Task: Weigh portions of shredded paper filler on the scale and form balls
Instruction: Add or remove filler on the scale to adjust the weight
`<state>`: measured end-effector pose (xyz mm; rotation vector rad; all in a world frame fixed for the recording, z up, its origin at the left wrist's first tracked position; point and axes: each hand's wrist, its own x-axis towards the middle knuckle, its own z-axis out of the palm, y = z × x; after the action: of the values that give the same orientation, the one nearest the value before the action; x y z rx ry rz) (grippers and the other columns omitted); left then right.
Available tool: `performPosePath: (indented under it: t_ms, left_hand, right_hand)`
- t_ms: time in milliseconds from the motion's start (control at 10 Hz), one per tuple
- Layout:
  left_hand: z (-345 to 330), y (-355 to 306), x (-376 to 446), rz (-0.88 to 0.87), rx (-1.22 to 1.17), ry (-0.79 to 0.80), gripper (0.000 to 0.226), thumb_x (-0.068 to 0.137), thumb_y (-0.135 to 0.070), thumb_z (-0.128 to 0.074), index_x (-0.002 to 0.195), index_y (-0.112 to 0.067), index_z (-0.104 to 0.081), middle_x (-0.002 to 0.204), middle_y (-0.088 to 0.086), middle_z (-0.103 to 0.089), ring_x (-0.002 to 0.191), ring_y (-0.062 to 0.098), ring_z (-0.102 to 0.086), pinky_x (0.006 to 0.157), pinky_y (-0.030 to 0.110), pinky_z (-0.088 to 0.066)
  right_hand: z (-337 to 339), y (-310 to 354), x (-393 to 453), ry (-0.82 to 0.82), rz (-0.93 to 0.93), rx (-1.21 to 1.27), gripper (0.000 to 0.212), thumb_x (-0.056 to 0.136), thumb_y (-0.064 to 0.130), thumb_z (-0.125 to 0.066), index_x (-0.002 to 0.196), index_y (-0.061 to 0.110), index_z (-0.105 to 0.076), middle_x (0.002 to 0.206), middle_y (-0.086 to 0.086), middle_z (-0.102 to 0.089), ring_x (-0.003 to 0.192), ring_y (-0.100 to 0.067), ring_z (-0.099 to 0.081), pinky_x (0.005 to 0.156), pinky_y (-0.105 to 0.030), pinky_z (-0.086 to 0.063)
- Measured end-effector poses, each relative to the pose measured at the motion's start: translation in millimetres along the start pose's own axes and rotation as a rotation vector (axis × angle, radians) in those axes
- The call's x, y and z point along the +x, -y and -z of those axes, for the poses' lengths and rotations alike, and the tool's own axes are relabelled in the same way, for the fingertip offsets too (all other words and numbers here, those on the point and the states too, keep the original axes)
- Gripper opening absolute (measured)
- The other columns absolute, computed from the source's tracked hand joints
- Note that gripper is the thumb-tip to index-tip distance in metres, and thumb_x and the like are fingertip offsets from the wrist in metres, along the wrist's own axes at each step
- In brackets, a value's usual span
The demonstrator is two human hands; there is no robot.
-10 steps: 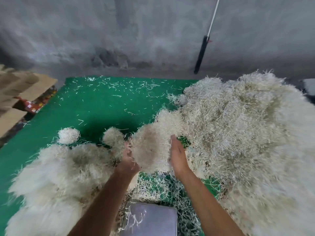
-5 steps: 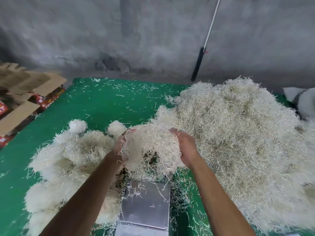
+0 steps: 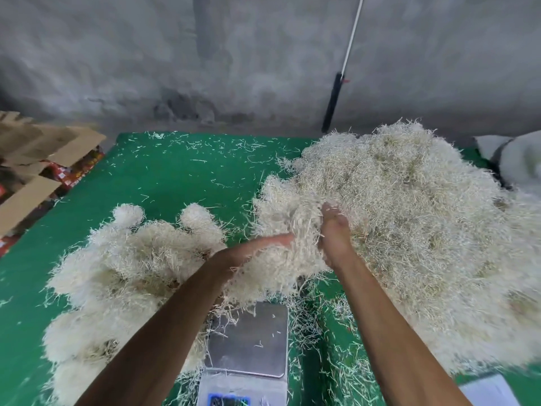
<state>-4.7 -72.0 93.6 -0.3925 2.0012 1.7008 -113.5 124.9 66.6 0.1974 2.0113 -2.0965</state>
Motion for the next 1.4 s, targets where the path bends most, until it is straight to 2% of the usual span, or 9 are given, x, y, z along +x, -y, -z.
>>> performPosePath:
  t_ms: [100, 200, 400, 600, 800, 900, 1100, 1200, 1400]
  left_hand:
    - [3.3, 3.4, 8.4, -0.025, 0.362, 0.194, 0.054, 0.078, -0.069, -0.063, 0.122, -0.038, -0.067, 0.135, -0.017, -0.061, 0.129, 0.004, -0.054, 0.112, 0.027, -0.039]
    - [26.2, 23.1, 16.5, -0.097, 0.376, 0.146, 0.035, 0.099, -0.043, -0.050, 0.131, -0.034, -0.063, 0.142, -0.019, -0.053, 0.139, 0.013, -0.045, 0.114, 0.027, -0.030]
    - [17.7, 25.6, 26.4, 0.020, 0.048, -0.163, 0.020, 0.100, -0.047, -0.049, 0.110, -0.036, -0.063, 0.147, -0.001, -0.043, 0.132, 0.027, -0.042, 0.104, 0.046, -0.034]
    - [-25.2, 23.5, 38.7, -0.041, -0.488, -0.127, 0.035, 0.106, -0.023, -0.040, 0.100, -0.029, -0.073, 0.101, 0.007, -0.076, 0.095, 0.027, -0.073, 0.070, 0.039, -0.061]
    - [-27.6, 37.0, 29.8, -0.136, -0.273, -0.282, 0.049, 0.107, -0.047, -0.036, 0.148, -0.022, -0.043, 0.159, 0.013, -0.034, 0.145, 0.031, -0.034, 0.119, 0.051, -0.025]
    - [-3.0, 69.1, 29.5, 0.026, -0.347, -0.367, 0.042, 0.108, -0.018, -0.040, 0.141, 0.009, -0.044, 0.152, 0.035, -0.032, 0.138, 0.042, -0.036, 0.106, 0.010, -0.033]
    - [-19.4, 95.5, -19.9, -0.030, -0.768, -0.321, 0.068, 0.092, -0.063, -0.056, 0.142, -0.020, -0.045, 0.146, 0.016, -0.047, 0.114, 0.030, -0.064, 0.078, 0.047, -0.061]
    - [-28.7, 100.4, -32.8, -0.079, -0.775, -0.375, 0.093, 0.073, -0.075, -0.068, 0.150, -0.035, -0.035, 0.164, 0.007, -0.021, 0.147, 0.037, -0.027, 0.103, 0.063, -0.044]
    - [-42.2, 124.1, -40.2, -0.002, -0.392, -0.567, 0.105, 0.066, -0.081, -0.072, 0.144, -0.015, -0.045, 0.155, 0.017, -0.040, 0.139, 0.034, -0.044, 0.110, 0.041, -0.035]
  right_hand:
    - [12.3, 3.3, 7.1, -0.099, -0.015, 0.058, 0.054, 0.110, 0.040, -0.043, 0.157, 0.014, -0.032, 0.144, -0.009, -0.053, 0.135, -0.033, -0.052, 0.111, -0.046, -0.043]
    - [42.3, 4.2, 18.8, -0.173, 0.089, -0.070, 0.041, 0.111, 0.036, -0.042, 0.144, 0.011, -0.047, 0.087, 0.003, -0.051, 0.073, -0.011, -0.049, 0.064, -0.025, -0.043]
    - [39.7, -17.0, 7.1, -0.093, 0.159, -0.235, 0.044, 0.112, 0.040, -0.036, 0.104, 0.004, -0.058, 0.070, -0.002, -0.052, 0.051, -0.009, -0.047, 0.053, -0.027, -0.046]
    - [-12.1, -48.8, -38.2, 0.259, -0.023, -0.238, 0.109, 0.083, 0.091, -0.048, 0.159, 0.015, -0.033, 0.160, -0.012, -0.042, 0.140, -0.032, -0.050, 0.107, -0.033, -0.041]
    - [-39.6, -48.8, -45.6, 0.138, 0.066, -0.333, 0.097, 0.085, 0.062, -0.075, 0.158, 0.013, -0.035, 0.146, -0.001, -0.058, 0.129, -0.006, -0.059, 0.108, -0.022, -0.045]
    - [-25.7, -25.0, -45.0, 0.103, 0.046, -0.010, 0.114, 0.069, 0.080, -0.074, 0.155, 0.014, -0.039, 0.144, -0.005, -0.058, 0.128, -0.011, -0.060, 0.101, -0.031, -0.051]
    - [-19.2, -17.2, -73.4, 0.143, 0.004, -0.120, 0.117, 0.077, 0.090, -0.053, 0.166, 0.030, -0.005, 0.173, 0.002, -0.013, 0.156, -0.026, -0.019, 0.122, -0.050, -0.021]
    - [-31.1, -47.0, -107.9, 0.331, -0.029, -0.292, 0.127, 0.073, 0.099, -0.047, 0.166, 0.027, 0.001, 0.173, -0.001, -0.011, 0.157, -0.024, -0.021, 0.119, -0.039, -0.021]
    - [-28.2, -92.1, -139.5, 0.208, 0.139, -0.343, 0.064, 0.099, 0.061, -0.057, 0.096, -0.003, -0.065, 0.081, -0.022, -0.063, 0.062, -0.024, -0.058, 0.095, -0.045, -0.053]
